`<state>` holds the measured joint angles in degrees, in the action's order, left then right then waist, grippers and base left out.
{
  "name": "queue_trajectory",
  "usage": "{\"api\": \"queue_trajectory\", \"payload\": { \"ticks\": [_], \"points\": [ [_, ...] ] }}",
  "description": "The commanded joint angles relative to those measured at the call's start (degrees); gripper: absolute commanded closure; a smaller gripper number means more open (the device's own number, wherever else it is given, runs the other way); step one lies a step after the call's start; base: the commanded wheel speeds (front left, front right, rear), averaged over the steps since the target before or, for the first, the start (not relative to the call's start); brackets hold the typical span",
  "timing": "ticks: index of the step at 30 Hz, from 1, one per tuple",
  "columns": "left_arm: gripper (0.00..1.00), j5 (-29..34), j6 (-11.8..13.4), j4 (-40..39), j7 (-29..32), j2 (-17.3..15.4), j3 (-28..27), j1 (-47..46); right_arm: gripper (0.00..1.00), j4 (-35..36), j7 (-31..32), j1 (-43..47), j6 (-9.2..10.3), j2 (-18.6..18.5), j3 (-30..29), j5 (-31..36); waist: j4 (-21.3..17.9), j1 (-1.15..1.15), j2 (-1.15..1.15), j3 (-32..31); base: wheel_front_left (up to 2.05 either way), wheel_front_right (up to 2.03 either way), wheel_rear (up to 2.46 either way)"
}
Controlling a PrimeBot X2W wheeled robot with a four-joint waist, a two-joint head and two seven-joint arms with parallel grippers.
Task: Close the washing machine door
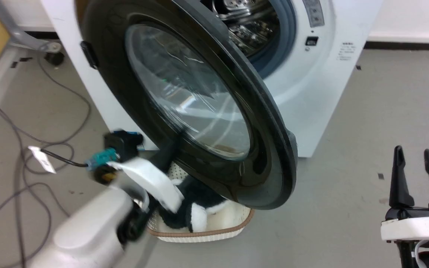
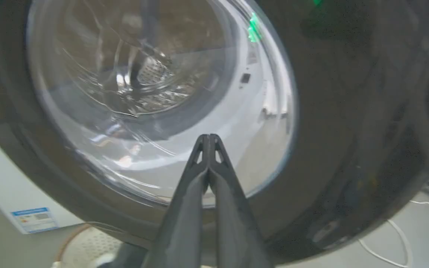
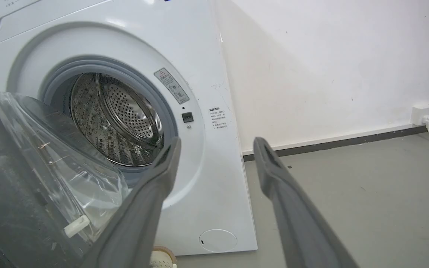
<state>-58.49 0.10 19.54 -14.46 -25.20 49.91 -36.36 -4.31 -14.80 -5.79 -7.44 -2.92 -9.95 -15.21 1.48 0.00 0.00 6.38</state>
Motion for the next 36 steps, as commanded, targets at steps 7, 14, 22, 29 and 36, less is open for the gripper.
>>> {"api": "queue_trajectory", "payload": {
  "ticks": [7,14,22,29,36],
  "points": [
    [0.0,21.97,16.41,-5.85,-0.51,0.05,-12.93,3.0,0.0,2.7,-0.19,-0.22,-0.05,0.04,-0.78,3.45,1.98,0.0,0.0,-1.55,0.0,0.0,0.0],
    [0.0,34.74,25.54,-13.48,-0.52,-0.05,-24.01,13.68,1.0,5.6,-0.19,-2.79,-0.05,0.04,-1.16,5.65,3.21,0.0,0.0,-2.3,0.0,0.0,0.0],
    [0.0,40.06,25.91,-18.39,-0.53,3.64,-33.98,26.55,1.0,10.59,-0.19,-8.84,-0.05,0.04,3.0,2.28,4.16,0.0,0.0,-2.81,0.0,0.0,0.0],
    [0.0,44.17,21.95,-20.08,-0.53,7.92,-38.61,33.16,1.0,14.78,-0.19,-10.66,-0.05,-0.6,16.56,3.6,5.19,0.0,0.0,-2.92,0.0,0.0,0.0],
    [0.0,47.56,18.55,-19.88,-0.53,11.5,-41.77,35.22,1.0,14.49,-0.19,-9.37,-0.05,-6.44,30.1,3.96,5.63,0.0,0.0,-3.0,0.0,0.0,0.0]
  ]
}}
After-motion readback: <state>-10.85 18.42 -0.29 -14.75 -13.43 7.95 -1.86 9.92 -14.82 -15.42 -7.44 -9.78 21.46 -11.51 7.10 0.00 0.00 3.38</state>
